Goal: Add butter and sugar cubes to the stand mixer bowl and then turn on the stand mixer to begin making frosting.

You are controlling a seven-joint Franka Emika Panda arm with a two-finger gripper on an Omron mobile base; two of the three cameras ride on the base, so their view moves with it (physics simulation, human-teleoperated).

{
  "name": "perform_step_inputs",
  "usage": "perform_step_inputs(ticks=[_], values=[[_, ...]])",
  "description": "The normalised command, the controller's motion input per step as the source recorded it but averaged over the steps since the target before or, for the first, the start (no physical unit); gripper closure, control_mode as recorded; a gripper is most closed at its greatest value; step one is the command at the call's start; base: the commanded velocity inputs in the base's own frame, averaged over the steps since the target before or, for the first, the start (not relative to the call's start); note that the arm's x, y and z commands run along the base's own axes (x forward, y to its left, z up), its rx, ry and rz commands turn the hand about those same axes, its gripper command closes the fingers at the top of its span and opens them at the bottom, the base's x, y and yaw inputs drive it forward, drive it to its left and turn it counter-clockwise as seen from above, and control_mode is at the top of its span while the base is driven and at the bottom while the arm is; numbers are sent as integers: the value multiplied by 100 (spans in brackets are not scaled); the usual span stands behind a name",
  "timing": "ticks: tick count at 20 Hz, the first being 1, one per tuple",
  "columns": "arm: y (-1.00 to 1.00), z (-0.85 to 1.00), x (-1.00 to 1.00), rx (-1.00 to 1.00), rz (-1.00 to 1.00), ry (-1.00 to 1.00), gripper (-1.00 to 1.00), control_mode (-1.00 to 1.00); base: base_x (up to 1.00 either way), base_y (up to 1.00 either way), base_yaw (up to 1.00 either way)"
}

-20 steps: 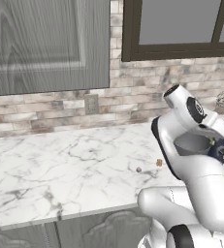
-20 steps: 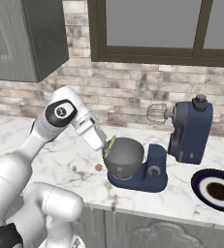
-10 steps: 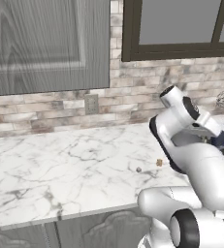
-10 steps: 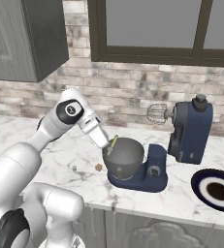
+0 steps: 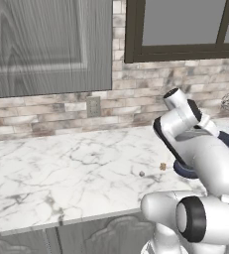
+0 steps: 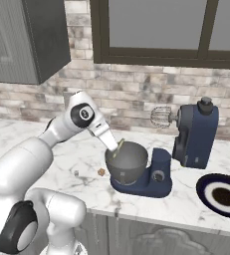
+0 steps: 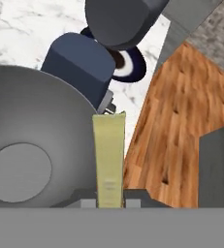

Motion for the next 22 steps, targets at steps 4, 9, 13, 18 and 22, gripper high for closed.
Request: perform_step_inputs(ticks=[4,9,13,18,22], values=[[-13,-24,39,4,9,0,100,-100,0,0,0],[-16,-27,32,5,9,0,100,-100,0,0,0],[-14,-30,26,6,9,0,100,-100,0,0,0],[-10,-31,26,6,8,0,100,-100,0,0,0],[0,-26,11,8,8,0,100,-100,0,0,0]])
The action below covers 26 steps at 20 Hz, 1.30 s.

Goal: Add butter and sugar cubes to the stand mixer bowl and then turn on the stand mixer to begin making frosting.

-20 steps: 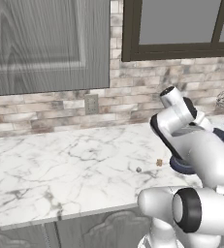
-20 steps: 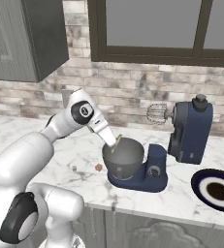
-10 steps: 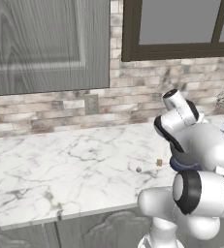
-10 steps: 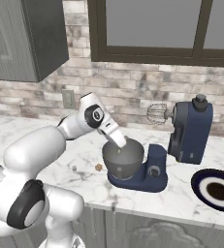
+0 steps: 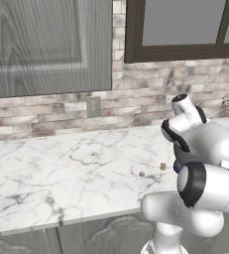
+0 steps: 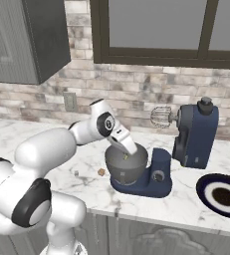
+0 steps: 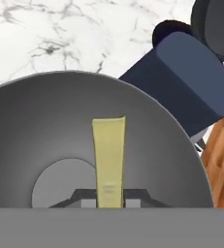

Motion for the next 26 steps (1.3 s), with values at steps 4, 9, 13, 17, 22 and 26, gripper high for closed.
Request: perform_step_inputs(ticks=[4,9,13,17,22,26], values=[[0,-28,6,8,7,0,100,-100,0,0,0],[0,-27,1,6,6,0,-100,-100,0,0,0],[0,-5,0,3,2,0,-100,-100,0,0,0],[8,9,-16,0,0,-3,-100,-100,0,0,0],[17,39,-40,-2,0,-10,-100,-100,0,0,0],[40,24,-40,0,0,-3,-100,-100,0,0,0]])
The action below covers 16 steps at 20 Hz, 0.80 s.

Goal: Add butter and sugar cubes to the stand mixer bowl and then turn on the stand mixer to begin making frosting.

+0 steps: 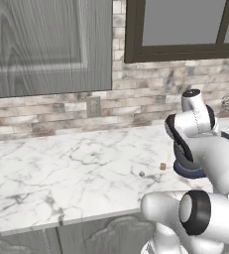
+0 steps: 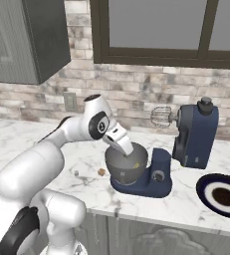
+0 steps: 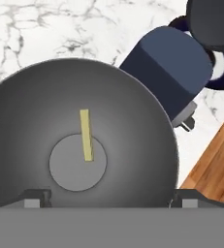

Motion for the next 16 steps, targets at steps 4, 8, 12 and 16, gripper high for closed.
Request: perform_step_inputs(ticks=[4,8,12,16], values=[[68,5,-27,0,0,0,-100,-100,0,0,0],[69,4,-24,0,0,0,-100,-100,0,0,0],[63,1,-21,0,0,1,-100,-100,0,0,0],[48,0,-10,0,-1,1,-100,-100,0,0,0]])
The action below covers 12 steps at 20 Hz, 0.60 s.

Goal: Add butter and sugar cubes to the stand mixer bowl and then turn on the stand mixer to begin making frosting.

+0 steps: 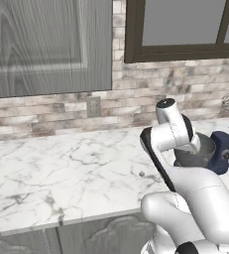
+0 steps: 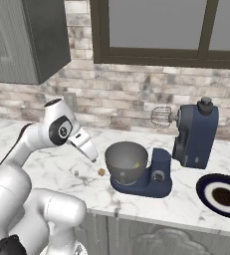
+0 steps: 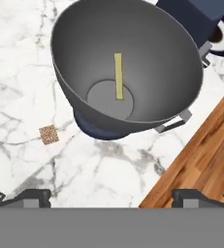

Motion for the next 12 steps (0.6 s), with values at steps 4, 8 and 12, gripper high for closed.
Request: perform_step_inputs(ticks=[4,8,12], values=[[30,-13,0,0,-4,1,-100,-100,0,0,0],[11,-21,5,0,-15,0,-100,-100,0,0,0],[8,-20,16,0,-26,0,-100,-100,0,0,0]])
